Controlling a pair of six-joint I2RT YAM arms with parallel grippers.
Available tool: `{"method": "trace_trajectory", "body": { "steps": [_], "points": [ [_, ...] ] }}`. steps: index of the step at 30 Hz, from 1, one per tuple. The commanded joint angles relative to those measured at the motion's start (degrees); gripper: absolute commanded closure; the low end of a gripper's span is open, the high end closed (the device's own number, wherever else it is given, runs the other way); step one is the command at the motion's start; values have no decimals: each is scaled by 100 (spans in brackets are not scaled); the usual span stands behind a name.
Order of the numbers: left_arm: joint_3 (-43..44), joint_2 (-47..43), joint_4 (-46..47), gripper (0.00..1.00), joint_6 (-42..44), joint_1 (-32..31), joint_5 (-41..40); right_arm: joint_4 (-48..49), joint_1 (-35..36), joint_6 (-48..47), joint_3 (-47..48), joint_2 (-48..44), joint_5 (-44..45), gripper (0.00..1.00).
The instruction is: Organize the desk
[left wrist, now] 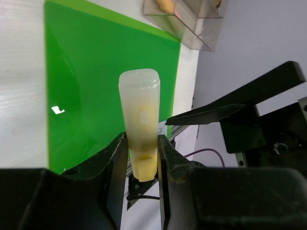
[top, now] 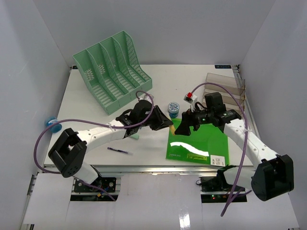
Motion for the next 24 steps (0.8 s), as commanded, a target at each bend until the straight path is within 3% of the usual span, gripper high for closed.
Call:
{"method": "trace_trajectory", "body": {
  "steps": [1,7,9,16,21,24],
  "points": [
    [314,140,707,100,8,-69,140,498,135,803,137,8,648,9],
    [396,360,934,100,-54,-122,234,633,148,833,129,146,834,1],
    [416,412,1004,100,-100,-130,265,645,151,825,156,224,894,3],
    [445,497,1144,100,-176,-173,296,672,153,824,230,460,927,22],
    [434,488,1173,100,-212,-201,295,707,154,815,204,463,1006,46],
    [419,488,1181,100,-229,-209,295,716,153,815,196,463,990,56]
  ]
}}
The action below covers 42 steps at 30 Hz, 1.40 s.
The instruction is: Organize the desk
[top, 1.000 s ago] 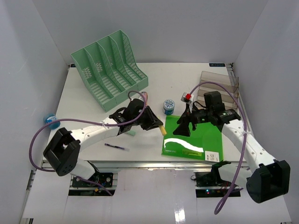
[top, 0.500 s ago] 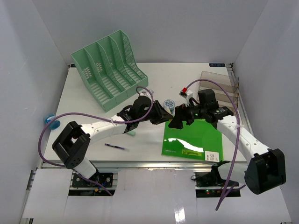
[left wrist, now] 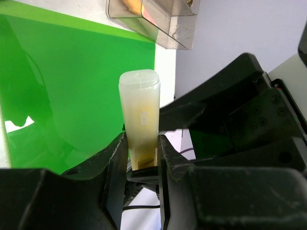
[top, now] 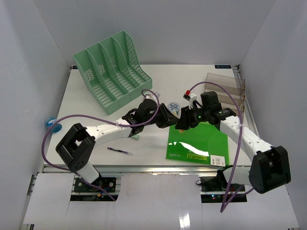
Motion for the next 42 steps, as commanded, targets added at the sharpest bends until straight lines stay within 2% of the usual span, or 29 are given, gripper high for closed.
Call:
{"method": "trace_trajectory", "body": {
  "steps": [1,3,7,9,11,13,15,20,25,28,29,34,38,42],
  "points": [
    [178,-100,182,100,-59,-46,68,211,27,-2,185,-27,19,59],
    [151,-117,182,100,-70,-51,57,211,22,-8,186,-32,8,64],
    [87,-178,188,83,-131,-51,-12,211,22,-75,150,-67,-21,75],
    [56,-217,199,56,-117,-51,-17,194,22,-135,136,-88,-12,81],
    [-96,-310,425,37,-66,-51,-17,160,13,-253,119,-147,-4,83],
    [-327,-482,603,22,-64,-43,-49,110,-3,-321,70,-230,-4,84],
    [-495,-624,583,15,-15,-43,-179,-28,-12,-673,52,-294,25,86],
    [-637,-1373,-111,8,338,-31,-834,-911,-81,-1916,205,-275,207,92],
    [-833,-2425,-1072,6,790,-34,-1660,-1802,-507,-3061,507,-424,354,92],
    [-1273,-3206,-1386,6,977,-25,-1765,-2170,-829,-4050,837,-616,1018,92],
    [-1430,-3463,-1468,6,982,-25,-1766,-2203,-914,-4097,915,-661,1229,92],
    [-2663,-5157,-2068,6,470,-18,-1943,-2179,-1519,-5686,1148,-533,2284,92],
    [-3369,-6387,-2542,4,61,-14,-2205,-1959,-2232,-6509,1380,-29,2602,90],
    [-3546,-6983,-3033,3,-99,-7,-2422,-1617,-2750,-7009,1706,847,2756,88]
  ]
}}
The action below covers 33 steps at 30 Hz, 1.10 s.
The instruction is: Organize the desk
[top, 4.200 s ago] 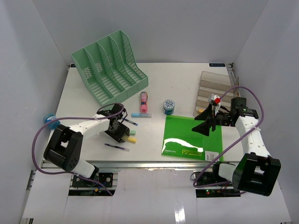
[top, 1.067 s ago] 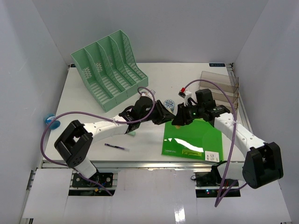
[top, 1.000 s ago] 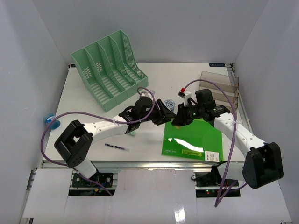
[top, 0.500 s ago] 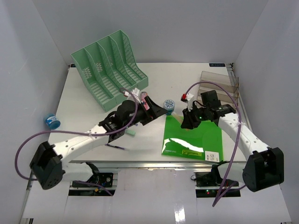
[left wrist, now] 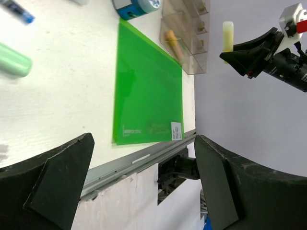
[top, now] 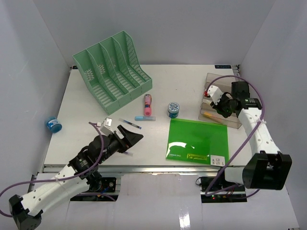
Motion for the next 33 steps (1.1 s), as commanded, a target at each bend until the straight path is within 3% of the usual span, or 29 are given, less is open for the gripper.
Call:
{"method": "trace_trajectory", "body": {
  "steps": [1,6,20,27,33],
  "points": [
    [-41,-413,-679,3,-320,4,-380,321,-526,-1061,547,867,429,87],
    [92,-152,-965,2,-235,9,-424,302,-657,-1373,676,1390,302,86],
    [212,627,-785,2,-174,11,-408,380,-665,-2245,1,1398,-197,82],
    [228,1088,-611,2,-199,27,-407,423,-664,-2241,3,1646,-137,77],
    [340,1652,-471,2,-142,154,-241,449,-673,-2139,127,1852,-73,46]
  ]
}}
